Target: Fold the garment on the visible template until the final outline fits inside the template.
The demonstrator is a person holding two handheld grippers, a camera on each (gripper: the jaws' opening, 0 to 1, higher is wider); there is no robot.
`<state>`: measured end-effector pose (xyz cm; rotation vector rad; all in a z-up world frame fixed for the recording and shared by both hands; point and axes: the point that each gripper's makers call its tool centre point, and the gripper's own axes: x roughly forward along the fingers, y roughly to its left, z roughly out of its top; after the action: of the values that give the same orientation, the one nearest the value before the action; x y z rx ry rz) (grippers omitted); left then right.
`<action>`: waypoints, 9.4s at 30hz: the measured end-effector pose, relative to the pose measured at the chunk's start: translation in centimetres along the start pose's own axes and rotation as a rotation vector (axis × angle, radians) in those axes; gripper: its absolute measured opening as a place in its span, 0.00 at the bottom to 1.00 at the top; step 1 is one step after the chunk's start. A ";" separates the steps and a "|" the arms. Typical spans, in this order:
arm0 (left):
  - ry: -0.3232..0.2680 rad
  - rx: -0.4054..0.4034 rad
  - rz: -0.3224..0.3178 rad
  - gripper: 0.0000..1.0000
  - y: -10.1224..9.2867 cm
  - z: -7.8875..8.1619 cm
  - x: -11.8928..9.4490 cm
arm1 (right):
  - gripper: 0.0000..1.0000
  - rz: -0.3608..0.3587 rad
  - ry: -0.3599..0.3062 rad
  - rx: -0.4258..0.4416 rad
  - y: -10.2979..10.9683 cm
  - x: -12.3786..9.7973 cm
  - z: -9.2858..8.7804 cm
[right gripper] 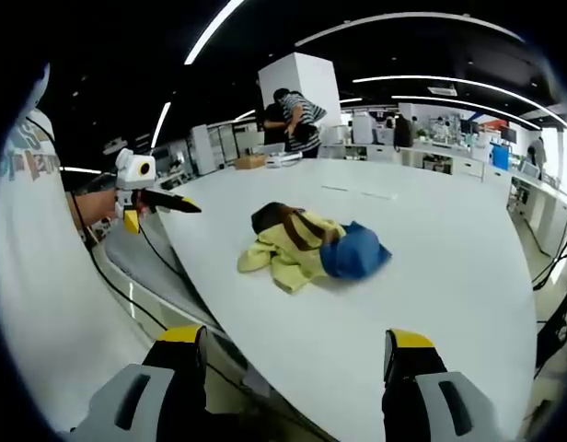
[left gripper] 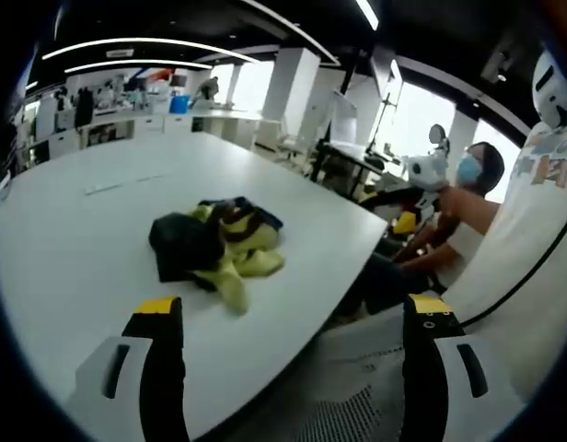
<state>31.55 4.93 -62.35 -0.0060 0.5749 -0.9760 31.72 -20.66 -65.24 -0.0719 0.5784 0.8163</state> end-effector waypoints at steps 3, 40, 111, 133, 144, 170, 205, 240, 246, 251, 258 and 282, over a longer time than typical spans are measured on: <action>-0.001 0.005 -0.006 0.96 -0.1 0.3 0.1 | 0.78 -0.002 0.000 0.001 -0.1 -0.1 0.0; 0.010 0.008 0.025 0.96 1.4 -0.5 0.2 | 0.78 -0.004 0.018 -0.014 -0.2 0.0 0.2; -0.083 0.011 0.058 0.69 5.4 3.7 2.7 | 0.52 0.031 -0.060 -0.025 -2.9 6.0 6.6; -0.089 -0.008 0.062 0.56 7.2 4.4 4.5 | 0.40 0.060 -0.048 -0.030 -3.5 8.5 7.3; -0.084 -0.008 0.065 0.53 7.6 4.6 5.1 | 0.34 0.060 -0.053 -0.036 -4.1 9.1 7.8; -0.075 0.013 0.075 0.44 8.8 5.3 7.8 | 0.22 0.065 -0.031 -0.053 -5.4 11.4 7.6; 0.001 0.074 0.102 0.22 10.4 5.2 12.1 | 0.07 0.103 0.057 -0.056 -6.7 17.8 6.7; -0.027 0.155 0.160 0.17 10.4 6.5 12.6 | 0.00 0.120 0.108 -0.081 -6.3 19.0 5.9; 0.017 0.206 0.157 0.10 10.2 6.2 13.3 | 0.00 0.118 0.113 -0.083 -6.3 19.1 5.7; 0.036 0.218 0.156 0.02 10.3 5.8 13.2 | 0.00 0.116 0.112 -0.087 -6.3 19.1 5.8; 0.015 0.227 0.166 0.00 10.3 6.1 12.7 | 0.00 0.113 0.105 -0.092 -6.2 18.8 5.9; -0.247 0.248 0.232 0.00 8.4 13.6 6.2 | 0.00 -0.013 -0.245 -0.132 -5.5 9.9 16.2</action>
<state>46.97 1.57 -55.76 0.1560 0.2197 -0.7995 48.40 -13.40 -57.50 -0.0945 0.2930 0.8357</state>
